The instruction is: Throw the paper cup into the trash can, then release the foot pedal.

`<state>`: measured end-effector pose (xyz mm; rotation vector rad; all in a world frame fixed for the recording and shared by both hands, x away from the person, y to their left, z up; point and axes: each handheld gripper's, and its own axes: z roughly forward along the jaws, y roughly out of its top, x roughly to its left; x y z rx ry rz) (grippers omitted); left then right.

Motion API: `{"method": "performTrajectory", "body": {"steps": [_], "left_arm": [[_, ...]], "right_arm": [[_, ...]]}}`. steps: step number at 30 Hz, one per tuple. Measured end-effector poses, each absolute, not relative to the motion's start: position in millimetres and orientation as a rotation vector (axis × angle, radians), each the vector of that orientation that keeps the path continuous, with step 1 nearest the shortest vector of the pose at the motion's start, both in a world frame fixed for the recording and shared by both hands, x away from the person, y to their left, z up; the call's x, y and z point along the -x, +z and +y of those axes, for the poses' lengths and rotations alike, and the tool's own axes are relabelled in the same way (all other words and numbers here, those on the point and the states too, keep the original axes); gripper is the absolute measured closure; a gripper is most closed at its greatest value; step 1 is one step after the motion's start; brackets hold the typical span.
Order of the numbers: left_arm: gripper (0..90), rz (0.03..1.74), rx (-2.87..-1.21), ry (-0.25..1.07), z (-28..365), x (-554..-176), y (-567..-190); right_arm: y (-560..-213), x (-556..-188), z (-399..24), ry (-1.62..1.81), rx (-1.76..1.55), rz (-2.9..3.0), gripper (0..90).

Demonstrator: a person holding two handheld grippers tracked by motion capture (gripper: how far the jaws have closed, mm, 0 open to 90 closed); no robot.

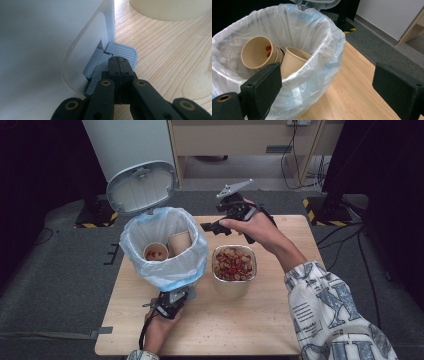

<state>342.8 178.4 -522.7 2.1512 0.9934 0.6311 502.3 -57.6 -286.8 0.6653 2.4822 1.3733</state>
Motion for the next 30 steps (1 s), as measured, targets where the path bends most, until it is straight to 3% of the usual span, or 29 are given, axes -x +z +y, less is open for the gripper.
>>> {"method": "performTrajectory", "body": {"steps": [10,16,30], "left_arm": [[89.7,0.992,-2.143,0.632,178.4,-342.0,-523.0],[73.9,0.991,-2.097,0.625,181.5,-333.0,-516.3],[54.1,1.047,-2.0,0.62,185.8,-318.7,-507.6]], "right_arm": [[-290.9,-504.1,-80.3,1.345,-0.717,2.448,9.0],[-297.7,-508.3,-103.9,1.313,-0.802,2.39,8.9],[-317.9,-512.7,-155.4,1.229,-0.968,2.26,7.8]]}}
